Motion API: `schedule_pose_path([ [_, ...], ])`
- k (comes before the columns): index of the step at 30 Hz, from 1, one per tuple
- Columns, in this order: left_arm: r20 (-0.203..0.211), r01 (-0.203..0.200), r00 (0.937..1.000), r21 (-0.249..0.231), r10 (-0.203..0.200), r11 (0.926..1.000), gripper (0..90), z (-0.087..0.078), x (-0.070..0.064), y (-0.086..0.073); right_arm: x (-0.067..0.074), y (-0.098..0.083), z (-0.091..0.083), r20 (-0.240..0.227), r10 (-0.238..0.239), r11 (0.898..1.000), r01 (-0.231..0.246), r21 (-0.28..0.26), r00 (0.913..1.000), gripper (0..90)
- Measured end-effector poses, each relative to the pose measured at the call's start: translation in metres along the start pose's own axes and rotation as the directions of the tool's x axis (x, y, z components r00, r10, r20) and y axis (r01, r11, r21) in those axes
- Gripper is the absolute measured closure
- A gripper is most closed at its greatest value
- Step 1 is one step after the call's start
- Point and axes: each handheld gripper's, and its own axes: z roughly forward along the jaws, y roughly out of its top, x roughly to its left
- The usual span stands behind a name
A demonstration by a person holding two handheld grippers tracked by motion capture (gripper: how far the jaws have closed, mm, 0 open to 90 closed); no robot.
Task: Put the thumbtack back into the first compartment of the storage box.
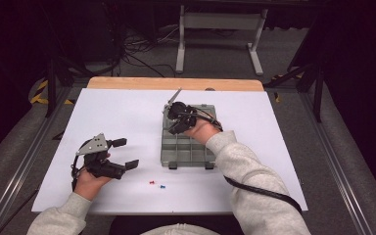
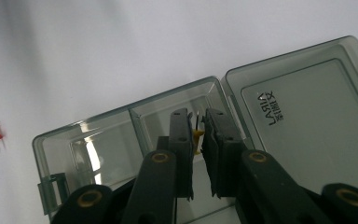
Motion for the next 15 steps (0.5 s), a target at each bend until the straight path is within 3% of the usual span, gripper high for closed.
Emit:
schedule_pose_path([
  [15,0.004,0.008,1.0,0.008,-0.008,0.9999,5.9,0.0,-0.001,0.0,0.002,-0.005,0.018,-0.024,0.006,0.999,-0.005,0.033,0.9997,81.6],
])
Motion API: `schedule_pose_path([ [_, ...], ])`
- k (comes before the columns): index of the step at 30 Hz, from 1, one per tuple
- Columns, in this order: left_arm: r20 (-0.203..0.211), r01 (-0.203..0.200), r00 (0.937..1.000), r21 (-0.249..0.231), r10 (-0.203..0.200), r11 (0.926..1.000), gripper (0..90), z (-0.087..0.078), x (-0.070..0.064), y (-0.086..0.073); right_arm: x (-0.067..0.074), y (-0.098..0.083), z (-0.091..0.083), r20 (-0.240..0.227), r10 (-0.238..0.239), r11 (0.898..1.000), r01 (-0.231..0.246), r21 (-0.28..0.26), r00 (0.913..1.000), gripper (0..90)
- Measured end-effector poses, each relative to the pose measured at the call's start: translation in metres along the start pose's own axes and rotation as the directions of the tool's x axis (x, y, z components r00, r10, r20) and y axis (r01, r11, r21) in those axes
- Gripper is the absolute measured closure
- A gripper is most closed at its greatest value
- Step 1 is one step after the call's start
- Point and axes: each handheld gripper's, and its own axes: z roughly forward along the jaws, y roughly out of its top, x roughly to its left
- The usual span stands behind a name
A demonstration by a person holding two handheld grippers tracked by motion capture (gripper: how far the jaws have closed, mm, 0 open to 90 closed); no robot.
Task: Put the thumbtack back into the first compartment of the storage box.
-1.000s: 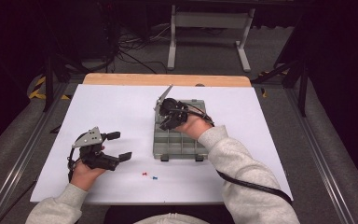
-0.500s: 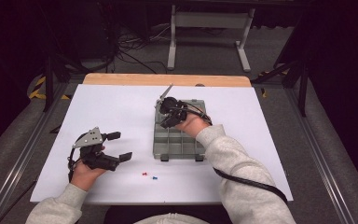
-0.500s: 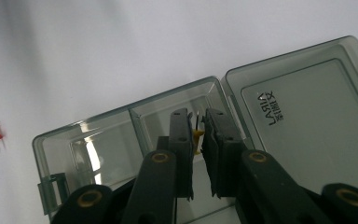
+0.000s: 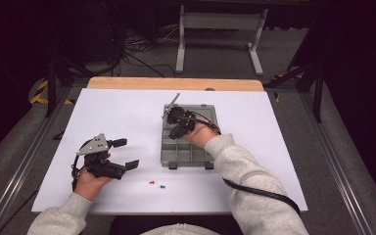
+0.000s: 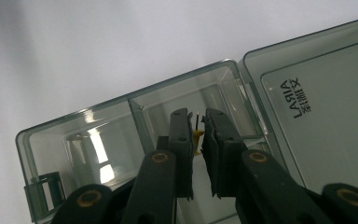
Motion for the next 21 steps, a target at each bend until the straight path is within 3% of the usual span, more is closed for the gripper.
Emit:
schedule_pose_path([
  [12,0.003,0.001,1.0,0.0,-0.001,1.0,5.9,0.001,0.0,0.0,0.001,0.0,0.004,-0.009,-0.002,1.0,0.002,0.012,1.0,81.3],
  [21,0.004,0.002,1.0,0.0,-0.002,1.0,5.8,0.0,0.0,0.0,0.003,-0.001,-0.009,0.005,0.009,0.998,-0.008,-0.061,1.0,64.2],
])
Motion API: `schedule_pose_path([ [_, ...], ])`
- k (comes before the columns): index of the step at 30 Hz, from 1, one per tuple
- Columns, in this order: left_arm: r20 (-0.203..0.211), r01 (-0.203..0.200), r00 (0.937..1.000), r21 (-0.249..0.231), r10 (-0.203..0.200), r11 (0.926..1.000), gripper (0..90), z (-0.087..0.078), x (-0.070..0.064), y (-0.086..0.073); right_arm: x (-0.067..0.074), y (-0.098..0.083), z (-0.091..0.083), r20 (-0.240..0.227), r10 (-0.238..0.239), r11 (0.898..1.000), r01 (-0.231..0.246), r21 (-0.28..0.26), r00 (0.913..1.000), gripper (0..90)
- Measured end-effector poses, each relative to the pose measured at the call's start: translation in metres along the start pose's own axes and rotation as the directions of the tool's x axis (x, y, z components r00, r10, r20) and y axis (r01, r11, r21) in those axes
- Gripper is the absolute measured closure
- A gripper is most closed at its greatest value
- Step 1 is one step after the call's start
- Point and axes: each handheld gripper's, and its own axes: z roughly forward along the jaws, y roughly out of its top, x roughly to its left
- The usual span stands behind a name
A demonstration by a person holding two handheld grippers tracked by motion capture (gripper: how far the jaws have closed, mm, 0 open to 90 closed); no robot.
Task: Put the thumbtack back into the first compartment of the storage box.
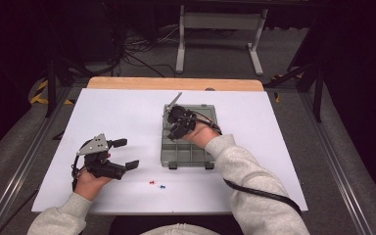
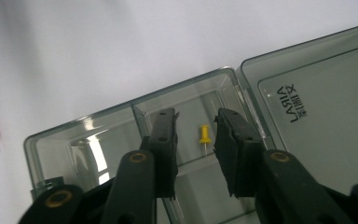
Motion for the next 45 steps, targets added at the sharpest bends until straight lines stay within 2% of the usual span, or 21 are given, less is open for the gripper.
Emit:
schedule_pose_path([
  [6,-0.002,0.001,1.0,0.001,-0.001,1.0,5.8,0.0,0.0,0.0,0.013,0.0,-0.013,-0.01,-0.029,0.999,0.029,-0.039,0.9995,49.8],
  [7,-0.002,0.001,1.0,0.001,-0.001,1.0,5.8,0.0,0.0,0.0,0.013,0.0,-0.013,-0.01,-0.029,0.999,0.029,-0.039,0.9995,49.8],
  [8,-0.002,0.001,1.0,0.001,-0.001,1.0,5.8,0.0,0.0,0.0,0.021,0.0,-0.016,-0.021,-0.048,0.998,0.047,-0.043,0.9986,45.5],
  [9,-0.003,0.001,1.0,0.003,-0.001,1.0,5.8,0.0,0.0,0.0,0.021,0.0,-0.016,-0.021,-0.048,0.998,0.047,-0.043,0.9986,45.5],
  [15,-0.001,0.003,1.0,0.004,-0.003,1.0,5.6,0.0,0.0,0.0,0.042,-0.002,-0.025,-0.045,-0.09,0.995,0.087,-0.053,0.995,38.9],
  [23,-0.004,0.004,1.0,0.001,-0.004,1.0,5.6,0.001,0.0,-0.001,0.059,-0.004,-0.032,-0.063,-0.12,0.991,0.116,-0.064,0.9908,36.0],
  [34,-0.008,0.004,1.0,0.0,-0.004,1.0,5.6,0.001,0.0,-0.001,0.081,-0.011,-0.032,-0.086,-0.149,0.988,0.146,-0.038,0.985,36.0],
  [42,-0.007,0.008,0.9999,-0.001,-0.008,1.0,5.6,0.0,0.001,-0.001,0.098,-0.013,-0.026,-0.108,-0.18,0.984,0.179,-0.018,0.9777,36.5],
  [45,-0.007,0.008,0.9999,0.0,-0.008,1.0,5.6,0.001,0.001,-0.001,0.103,-0.014,-0.022,-0.119,-0.202,0.979,0.203,-0.006,0.972,36.6],
])
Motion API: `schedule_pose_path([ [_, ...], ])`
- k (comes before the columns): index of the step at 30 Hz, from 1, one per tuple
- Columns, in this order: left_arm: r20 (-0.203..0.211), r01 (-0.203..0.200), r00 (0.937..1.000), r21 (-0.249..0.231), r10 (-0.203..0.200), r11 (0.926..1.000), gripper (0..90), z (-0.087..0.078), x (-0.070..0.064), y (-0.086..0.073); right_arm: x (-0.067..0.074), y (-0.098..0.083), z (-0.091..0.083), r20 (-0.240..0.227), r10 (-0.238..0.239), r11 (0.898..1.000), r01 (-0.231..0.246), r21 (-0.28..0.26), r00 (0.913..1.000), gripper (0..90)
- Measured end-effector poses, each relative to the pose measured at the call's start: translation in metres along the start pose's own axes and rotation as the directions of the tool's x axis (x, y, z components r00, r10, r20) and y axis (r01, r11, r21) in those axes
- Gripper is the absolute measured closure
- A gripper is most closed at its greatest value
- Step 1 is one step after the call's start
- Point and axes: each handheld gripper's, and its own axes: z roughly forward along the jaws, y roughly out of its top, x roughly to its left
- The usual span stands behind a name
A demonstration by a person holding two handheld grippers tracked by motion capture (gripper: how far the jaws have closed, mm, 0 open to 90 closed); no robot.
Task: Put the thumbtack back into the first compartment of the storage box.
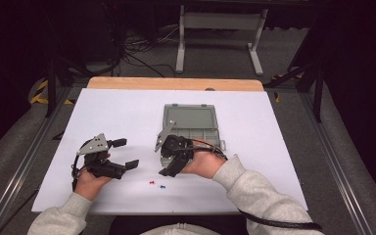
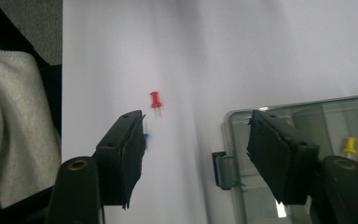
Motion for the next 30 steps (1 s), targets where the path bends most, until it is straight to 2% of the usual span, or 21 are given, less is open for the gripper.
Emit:
schedule_pose_path([
  [10,0.0,-0.003,1.0,0.001,0.003,1.0,5.6,0.0,0.0,0.0,0.016,-0.003,0.02,-0.045,-0.021,0.999,0.023,0.038,0.9988,36.7],
  [30,-0.001,-0.006,1.0,0.002,0.006,1.0,5.6,0.0,-0.001,0.0,0.029,-0.011,0.048,-0.096,-0.034,0.995,0.043,0.092,0.9948,36.6],
])
